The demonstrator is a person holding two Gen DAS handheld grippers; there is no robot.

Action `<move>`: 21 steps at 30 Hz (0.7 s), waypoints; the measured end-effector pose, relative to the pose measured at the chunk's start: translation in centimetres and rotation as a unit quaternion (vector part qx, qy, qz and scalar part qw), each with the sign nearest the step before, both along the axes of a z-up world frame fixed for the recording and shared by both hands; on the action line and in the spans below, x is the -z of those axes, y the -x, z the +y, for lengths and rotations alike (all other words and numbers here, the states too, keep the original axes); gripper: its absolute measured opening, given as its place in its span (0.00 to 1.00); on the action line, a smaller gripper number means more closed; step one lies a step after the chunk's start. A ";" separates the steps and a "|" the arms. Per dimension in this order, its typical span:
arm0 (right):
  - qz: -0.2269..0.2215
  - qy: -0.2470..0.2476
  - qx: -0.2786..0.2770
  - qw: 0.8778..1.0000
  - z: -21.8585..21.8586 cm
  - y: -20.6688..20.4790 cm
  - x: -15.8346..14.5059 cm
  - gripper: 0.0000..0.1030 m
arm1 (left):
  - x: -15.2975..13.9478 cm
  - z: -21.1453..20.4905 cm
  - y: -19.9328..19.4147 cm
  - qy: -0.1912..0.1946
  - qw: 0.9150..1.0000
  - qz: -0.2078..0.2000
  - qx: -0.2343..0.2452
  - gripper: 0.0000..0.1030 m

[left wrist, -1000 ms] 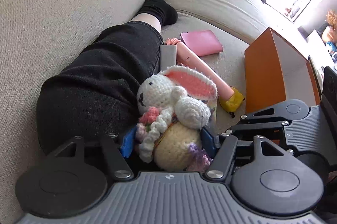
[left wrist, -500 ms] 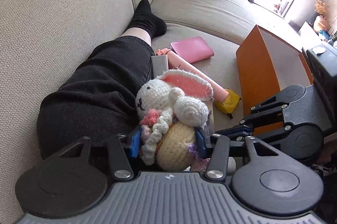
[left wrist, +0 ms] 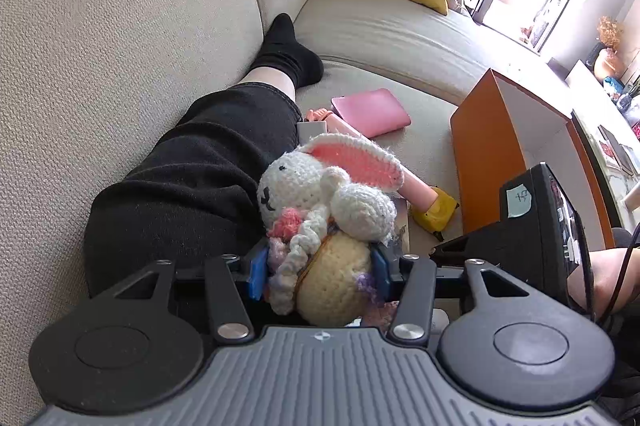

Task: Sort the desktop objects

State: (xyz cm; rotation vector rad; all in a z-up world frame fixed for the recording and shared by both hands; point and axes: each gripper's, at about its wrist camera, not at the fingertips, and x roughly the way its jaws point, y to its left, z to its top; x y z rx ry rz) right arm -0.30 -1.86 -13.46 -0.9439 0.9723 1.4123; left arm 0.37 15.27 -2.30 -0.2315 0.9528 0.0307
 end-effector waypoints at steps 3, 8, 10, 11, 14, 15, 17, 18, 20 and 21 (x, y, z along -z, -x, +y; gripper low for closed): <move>-0.017 0.000 -0.001 1.000 0.1 0.3 0.1 0.41 | 0.1 0.2 0.1 0.001 1.000 0.000 -0.001 0.57; -0.031 -0.019 0.017 0.999 -0.9 0.0 -1.4 0.20 | 0.0 0.2 0.2 0.001 1.000 -0.002 -0.002 0.57; -0.028 -0.026 0.034 0.999 -1.5 -0.7 -2.2 0.17 | 0.0 0.0 0.2 -0.001 1.000 -0.003 -0.002 0.57; -0.024 -0.030 0.045 0.998 -1.9 -1.2 -2.5 0.17 | 0.0 0.0 0.2 -0.001 1.000 -0.004 -0.002 0.57; -0.012 -0.046 0.081 0.996 -3.6 -2.4 -3.8 0.15 | -0.1 -0.3 0.3 0.004 1.000 -0.008 0.004 0.57; -0.009 -0.053 0.091 0.994 -4.2 -2.7 -4.3 0.15 | -0.2 -0.5 0.3 0.008 1.000 -0.010 0.007 0.57; 0.000 -0.072 0.116 0.991 -5.3 -3.2 -5.7 0.14 | -0.4 -1.0 0.2 0.015 1.000 -0.015 0.015 0.57; 0.005 -0.083 0.128 0.988 -5.7 -3.5 -6.5 0.14 | -0.6 -1.3 0.1 0.017 0.999 -0.020 0.020 0.57; 0.019 -0.110 0.153 0.982 -6.7 -4.3 -8.2 0.13 | -1.2 -2.1 -0.1 0.027 0.999 -0.031 0.031 0.57; 0.025 -0.124 0.166 0.978 -7.1 -4.5 -8.7 0.13 | -1.6 -2.5 -0.2 0.033 0.998 -0.038 0.037 0.57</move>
